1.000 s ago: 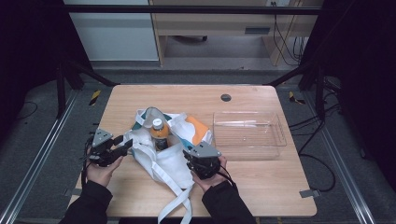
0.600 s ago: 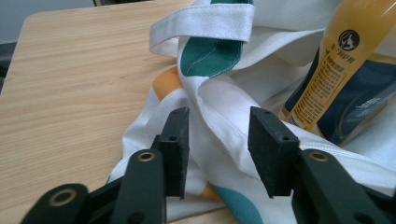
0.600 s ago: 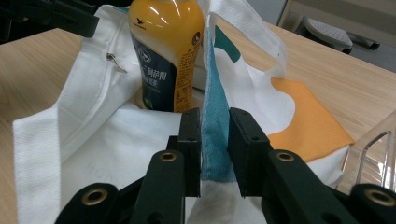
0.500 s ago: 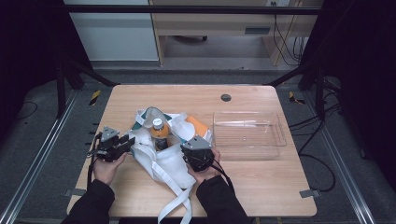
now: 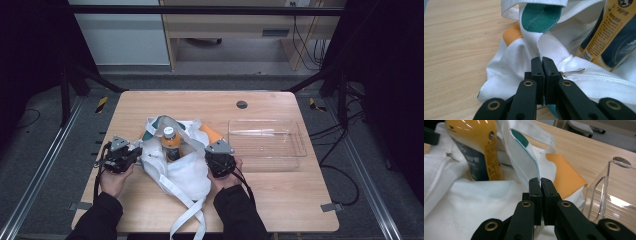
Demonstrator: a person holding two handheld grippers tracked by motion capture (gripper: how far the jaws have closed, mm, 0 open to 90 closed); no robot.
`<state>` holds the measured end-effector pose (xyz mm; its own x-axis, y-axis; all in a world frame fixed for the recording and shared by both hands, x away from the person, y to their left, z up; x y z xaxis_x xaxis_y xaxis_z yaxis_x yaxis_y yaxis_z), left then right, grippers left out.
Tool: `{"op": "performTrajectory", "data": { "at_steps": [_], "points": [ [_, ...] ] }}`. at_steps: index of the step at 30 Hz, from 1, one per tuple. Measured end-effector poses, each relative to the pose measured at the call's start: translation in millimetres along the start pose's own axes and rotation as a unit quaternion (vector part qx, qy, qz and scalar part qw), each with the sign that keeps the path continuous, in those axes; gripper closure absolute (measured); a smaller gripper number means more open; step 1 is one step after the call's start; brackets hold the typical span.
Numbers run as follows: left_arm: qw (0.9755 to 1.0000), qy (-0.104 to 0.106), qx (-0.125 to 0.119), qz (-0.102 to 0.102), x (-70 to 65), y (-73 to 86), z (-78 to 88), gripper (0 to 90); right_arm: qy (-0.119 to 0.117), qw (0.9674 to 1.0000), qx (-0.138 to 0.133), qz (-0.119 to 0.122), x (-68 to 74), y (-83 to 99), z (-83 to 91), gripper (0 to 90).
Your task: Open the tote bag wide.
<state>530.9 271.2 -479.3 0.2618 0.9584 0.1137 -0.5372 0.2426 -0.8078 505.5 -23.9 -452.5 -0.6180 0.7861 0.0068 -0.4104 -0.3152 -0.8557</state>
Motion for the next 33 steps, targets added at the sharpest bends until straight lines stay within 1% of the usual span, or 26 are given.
{"op": "performTrajectory", "data": {
  "at_steps": [2, 6, 7, 8, 9, 12, 15, 20, 22, 26, 29, 31, 33],
  "points": [
    [1.0000, -0.002, 0.000, -0.002, -0.5, 0.2, 0.0, 88.1, 0.010, 0.9999, 0.003, -0.003, -3.2, 3.1, -3.1, 88.1],
    [1.0000, -0.004, 0.000, -0.006, -0.2, 0.4, -0.1, 88.2, 0.024, 0.9995, 0.013, -0.015, -10.5, 14.1, -10.6, 88.1],
    [1.0000, -0.004, 0.000, -0.006, -0.2, 0.4, -0.1, 88.2, 0.024, 0.9995, 0.013, -0.015, -10.5, 14.1, -10.6, 88.1],
    [0.9999, -0.005, 0.001, -0.009, 0.2, 0.6, 0.1, 88.2, 0.031, 0.9992, 0.016, -0.019, -13.5, 18.7, -13.1, 88.1],
    [0.9999, -0.005, 0.001, -0.009, 0.2, 0.6, 0.1, 88.2, 0.031, 0.9991, 0.016, -0.022, -14.4, 20.3, -14.2, 88.1],
    [0.9999, -0.006, 0.000, -0.009, -0.2, 0.7, 0.0, 88.2, 0.035, 0.9990, 0.019, -0.020, -15.8, 22.9, -16.0, 88.1],
    [0.9999, -0.005, -0.001, -0.013, 0.0, 0.8, 0.5, 88.2, 0.044, 0.9985, 0.025, -0.019, -16.4, 27.7, -20.9, 88.2],
    [0.9999, -0.005, 0.000, -0.014, 0.0, 1.2, 0.4, 88.2, 0.060, 0.9971, 0.041, -0.021, -16.7, 34.9, -28.6, 88.2],
    [0.9999, -0.005, 0.000, -0.015, 0.1, 1.3, 0.3, 88.2, 0.063, 0.9968, 0.045, -0.020, -16.3, 37.4, -31.5, 88.2],
    [0.9999, -0.006, -0.001, -0.015, -0.1, 1.4, 0.1, 88.2, 0.067, 0.9961, 0.050, -0.026, -18.2, 44.4, -35.9, 88.2],
    [0.9998, -0.007, 0.000, -0.020, 0.5, 1.7, -0.1, 88.2, 0.065, 0.9962, 0.048, -0.033, -18.3, 46.0, -36.8, 88.2],
    [0.9998, -0.006, 0.000, -0.020, 0.4, 1.8, 0.0, 88.2, 0.064, 0.9961, 0.051, -0.032, -19.4, 46.4, -37.1, 88.2],
    [0.9998, -0.005, 0.000, -0.019, 0.1, 1.9, 0.5, 88.0, 0.063, 0.9961, 0.050, -0.037, -20.0, 47.1, -37.5, 88.1]
  ]
}}
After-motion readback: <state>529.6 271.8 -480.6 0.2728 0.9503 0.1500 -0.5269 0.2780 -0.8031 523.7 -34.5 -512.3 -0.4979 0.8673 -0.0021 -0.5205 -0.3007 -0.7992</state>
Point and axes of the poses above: each handheld gripper's, and its own axes: z roughly backward along the jaws, y roughly out of its underside, x roughly to its left, the point moved 4 cm from there along -z, roughly forward along the jaws, and after that the axes turned 11 degrees about -y, right-handed, at the moved point
